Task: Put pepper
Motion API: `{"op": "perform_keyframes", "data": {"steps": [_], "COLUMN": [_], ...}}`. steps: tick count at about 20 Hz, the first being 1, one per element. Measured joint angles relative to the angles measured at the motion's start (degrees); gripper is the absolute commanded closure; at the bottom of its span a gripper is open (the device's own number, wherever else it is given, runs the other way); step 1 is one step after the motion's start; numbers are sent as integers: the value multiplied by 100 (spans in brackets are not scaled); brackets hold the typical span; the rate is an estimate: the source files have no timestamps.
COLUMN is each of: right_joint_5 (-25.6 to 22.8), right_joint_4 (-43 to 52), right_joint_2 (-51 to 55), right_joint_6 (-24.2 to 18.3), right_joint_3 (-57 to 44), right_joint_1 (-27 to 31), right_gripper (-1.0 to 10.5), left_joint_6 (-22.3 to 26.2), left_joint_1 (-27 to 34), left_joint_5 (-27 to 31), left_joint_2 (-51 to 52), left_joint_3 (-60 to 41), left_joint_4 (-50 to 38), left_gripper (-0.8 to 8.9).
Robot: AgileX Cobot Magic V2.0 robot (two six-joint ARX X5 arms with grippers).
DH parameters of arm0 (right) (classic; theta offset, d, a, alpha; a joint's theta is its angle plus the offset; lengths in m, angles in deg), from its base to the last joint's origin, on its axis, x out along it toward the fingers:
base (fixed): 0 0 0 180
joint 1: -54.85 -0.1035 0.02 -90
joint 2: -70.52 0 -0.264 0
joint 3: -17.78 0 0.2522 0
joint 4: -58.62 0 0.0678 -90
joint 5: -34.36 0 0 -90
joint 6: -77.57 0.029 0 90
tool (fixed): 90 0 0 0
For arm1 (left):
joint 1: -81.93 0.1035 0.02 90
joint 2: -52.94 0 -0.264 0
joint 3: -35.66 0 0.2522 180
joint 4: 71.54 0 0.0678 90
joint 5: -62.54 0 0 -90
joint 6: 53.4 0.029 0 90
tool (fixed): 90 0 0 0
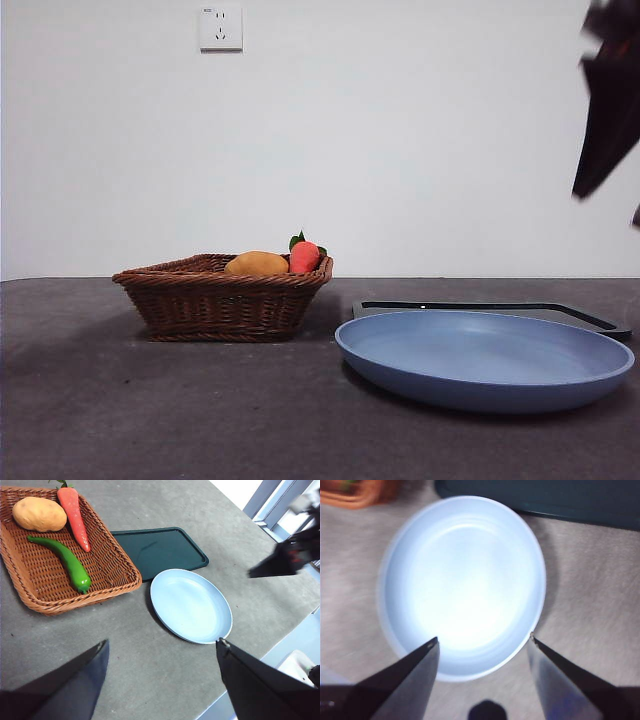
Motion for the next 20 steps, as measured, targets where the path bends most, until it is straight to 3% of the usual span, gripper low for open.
{"op": "perform_keyframes", "data": {"steps": [9, 20], "right_joint_5": [-450, -485], "right_joint_4": [782, 935], "right_joint_2": [-1523, -2129], "right_joint_6": [-7, -111], "right_joint_3": [0, 0], "right_joint_1": [2, 2], "right_gripper": [638, 719], "left_joint_6": [-2, -2], "left_joint_1": [0, 0], "left_joint_5": [0, 2], "left_joint_2": [0, 0], "left_joint_3": [0, 0], "left_joint_4": [-81, -81], "left_gripper": [439, 439]}}
